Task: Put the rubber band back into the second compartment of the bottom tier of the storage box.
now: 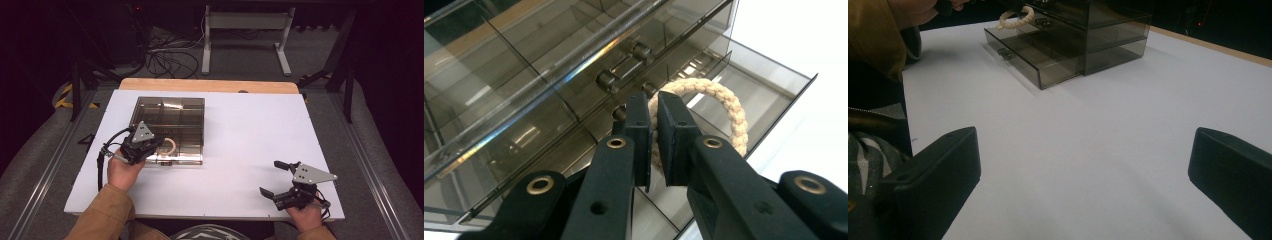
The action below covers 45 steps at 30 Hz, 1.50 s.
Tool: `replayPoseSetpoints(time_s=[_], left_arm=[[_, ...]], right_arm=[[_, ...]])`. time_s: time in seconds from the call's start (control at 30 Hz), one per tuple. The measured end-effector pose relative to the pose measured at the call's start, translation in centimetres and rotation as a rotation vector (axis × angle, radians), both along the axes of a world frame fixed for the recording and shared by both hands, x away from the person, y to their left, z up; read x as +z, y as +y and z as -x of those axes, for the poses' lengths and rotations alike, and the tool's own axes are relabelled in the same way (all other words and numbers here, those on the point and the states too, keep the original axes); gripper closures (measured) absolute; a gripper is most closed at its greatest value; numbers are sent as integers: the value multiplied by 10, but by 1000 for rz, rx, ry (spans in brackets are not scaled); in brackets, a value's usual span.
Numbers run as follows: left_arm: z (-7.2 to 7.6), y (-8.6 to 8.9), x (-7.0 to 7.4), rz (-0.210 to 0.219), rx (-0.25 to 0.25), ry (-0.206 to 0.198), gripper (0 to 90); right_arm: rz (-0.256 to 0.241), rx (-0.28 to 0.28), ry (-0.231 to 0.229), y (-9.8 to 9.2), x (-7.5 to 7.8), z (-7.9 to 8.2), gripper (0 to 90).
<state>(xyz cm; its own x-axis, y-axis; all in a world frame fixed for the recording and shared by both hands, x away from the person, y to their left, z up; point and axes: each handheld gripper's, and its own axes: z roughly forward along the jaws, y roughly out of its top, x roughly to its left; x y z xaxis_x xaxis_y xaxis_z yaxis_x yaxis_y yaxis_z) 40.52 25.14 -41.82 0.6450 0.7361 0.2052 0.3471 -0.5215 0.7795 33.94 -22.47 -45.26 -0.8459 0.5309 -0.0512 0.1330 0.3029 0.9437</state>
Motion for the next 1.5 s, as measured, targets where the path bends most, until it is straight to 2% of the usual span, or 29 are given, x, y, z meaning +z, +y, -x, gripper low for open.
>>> replayPoseSetpoints(time_s=[0.13,0.23,0.4,0.57,0.67,0.7,0.97,1.5], left_arm=[[-1,0,-6,-32,0,-4,840],[-2,1,-9,-36,5,-5,840],[-3,0,-13,-69,11,-17,840],[-4,-1,-16,-74,18,-20,840],[-5,-1,-17,-97,22,-29,839],[-5,-2,-18,-79,22,-19,839],[-7,-2,-20,-93,33,-30,838],[-8,-6,-24,-96,25,-18,832]], right_arm=[[-1,0,1,0,0,0,8],[-1,1,2,0,0,0,8],[0,2,1,0,0,0,8],[1,4,3,0,0,0,8],[2,4,3,1,0,0,8],[1,5,3,0,0,0,8],[1,7,4,1,0,1,8],[2,8,5,1,0,1,9]])
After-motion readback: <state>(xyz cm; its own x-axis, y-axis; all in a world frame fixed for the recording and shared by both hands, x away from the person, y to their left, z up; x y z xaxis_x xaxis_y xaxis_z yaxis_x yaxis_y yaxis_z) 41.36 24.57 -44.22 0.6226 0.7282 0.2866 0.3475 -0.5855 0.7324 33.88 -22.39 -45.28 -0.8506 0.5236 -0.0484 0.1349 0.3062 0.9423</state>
